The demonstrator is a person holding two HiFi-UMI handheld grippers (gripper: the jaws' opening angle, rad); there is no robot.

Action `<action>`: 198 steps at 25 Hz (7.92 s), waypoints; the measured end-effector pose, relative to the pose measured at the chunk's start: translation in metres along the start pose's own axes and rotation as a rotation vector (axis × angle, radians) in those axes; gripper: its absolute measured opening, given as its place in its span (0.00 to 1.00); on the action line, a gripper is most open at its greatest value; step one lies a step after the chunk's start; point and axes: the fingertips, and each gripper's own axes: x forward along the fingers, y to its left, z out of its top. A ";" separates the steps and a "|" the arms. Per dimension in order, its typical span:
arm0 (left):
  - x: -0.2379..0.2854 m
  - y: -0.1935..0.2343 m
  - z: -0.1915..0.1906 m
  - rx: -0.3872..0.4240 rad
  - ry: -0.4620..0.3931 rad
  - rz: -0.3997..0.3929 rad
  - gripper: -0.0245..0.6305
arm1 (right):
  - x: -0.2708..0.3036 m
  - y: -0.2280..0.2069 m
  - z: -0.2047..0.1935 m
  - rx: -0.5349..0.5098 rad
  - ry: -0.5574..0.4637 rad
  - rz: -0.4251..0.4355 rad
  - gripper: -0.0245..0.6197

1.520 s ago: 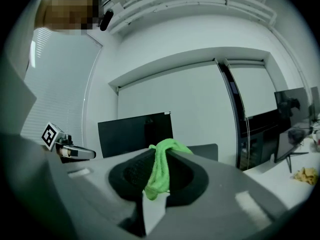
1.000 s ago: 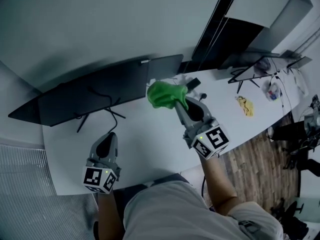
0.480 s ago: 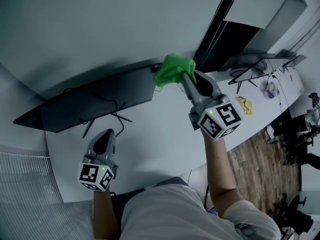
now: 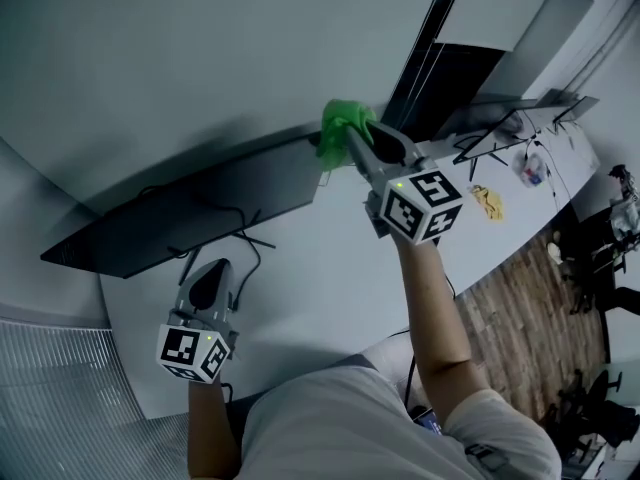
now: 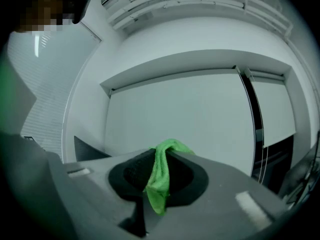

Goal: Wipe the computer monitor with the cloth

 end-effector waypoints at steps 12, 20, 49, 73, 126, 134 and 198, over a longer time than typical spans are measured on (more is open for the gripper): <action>-0.023 0.018 -0.009 -0.030 -0.001 0.005 0.05 | 0.028 0.029 -0.010 -0.011 0.053 0.004 0.13; -0.049 0.034 -0.015 -0.063 -0.009 0.054 0.05 | 0.038 0.064 -0.013 -0.011 0.074 0.043 0.13; -0.225 0.153 -0.040 -0.078 -0.046 0.201 0.05 | 0.117 0.298 -0.009 -0.046 0.039 0.207 0.13; -0.328 0.226 -0.048 -0.114 -0.084 0.353 0.05 | 0.182 0.515 -0.007 -0.008 -0.001 0.462 0.13; -0.359 0.253 -0.079 -0.150 0.002 0.422 0.05 | 0.209 0.582 -0.067 1.295 -0.268 0.491 0.13; -0.357 0.258 -0.094 -0.164 0.030 0.418 0.05 | 0.216 0.582 -0.094 1.311 -0.253 0.468 0.13; -0.393 0.264 -0.184 -0.317 0.200 0.517 0.05 | 0.223 0.567 -0.409 0.557 0.258 0.225 0.13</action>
